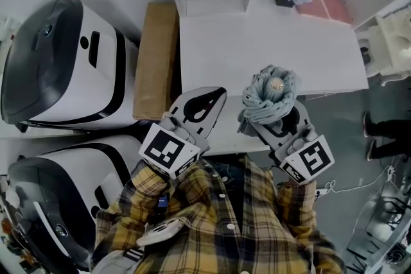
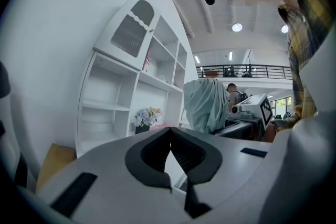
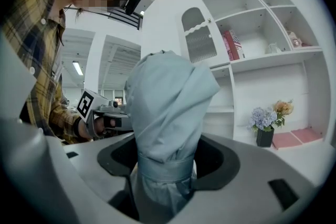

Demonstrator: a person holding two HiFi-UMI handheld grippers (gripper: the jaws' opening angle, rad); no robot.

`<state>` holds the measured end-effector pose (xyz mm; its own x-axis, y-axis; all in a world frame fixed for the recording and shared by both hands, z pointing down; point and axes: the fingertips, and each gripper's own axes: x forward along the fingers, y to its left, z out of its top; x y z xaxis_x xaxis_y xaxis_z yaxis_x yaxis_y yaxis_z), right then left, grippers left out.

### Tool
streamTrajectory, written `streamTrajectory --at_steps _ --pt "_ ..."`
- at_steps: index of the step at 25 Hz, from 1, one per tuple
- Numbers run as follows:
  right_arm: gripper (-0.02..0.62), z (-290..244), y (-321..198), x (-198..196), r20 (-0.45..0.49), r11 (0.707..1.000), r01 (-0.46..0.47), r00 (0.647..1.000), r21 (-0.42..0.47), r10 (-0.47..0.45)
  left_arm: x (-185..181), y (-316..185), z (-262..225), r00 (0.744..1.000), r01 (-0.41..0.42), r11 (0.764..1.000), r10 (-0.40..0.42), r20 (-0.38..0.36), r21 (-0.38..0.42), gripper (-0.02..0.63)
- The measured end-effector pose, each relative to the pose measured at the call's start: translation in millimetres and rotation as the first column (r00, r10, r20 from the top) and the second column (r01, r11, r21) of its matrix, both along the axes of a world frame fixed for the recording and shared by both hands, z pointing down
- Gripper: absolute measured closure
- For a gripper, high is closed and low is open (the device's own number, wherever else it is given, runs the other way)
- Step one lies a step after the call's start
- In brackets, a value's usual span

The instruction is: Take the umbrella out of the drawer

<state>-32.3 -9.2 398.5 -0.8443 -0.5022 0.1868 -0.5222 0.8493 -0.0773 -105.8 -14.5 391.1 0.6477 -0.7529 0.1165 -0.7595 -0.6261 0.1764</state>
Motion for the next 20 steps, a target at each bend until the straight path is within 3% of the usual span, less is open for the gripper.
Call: streamTrajectory --at_steps 20 --pt "0.282 0.4 0.8 -1.7 0.015 1.000 0.024 1.000 -0.002 -0.024 4.9 -5.0 -0.2 1.000 0.003 1.000 -0.003 0.018 0.005 0.584"
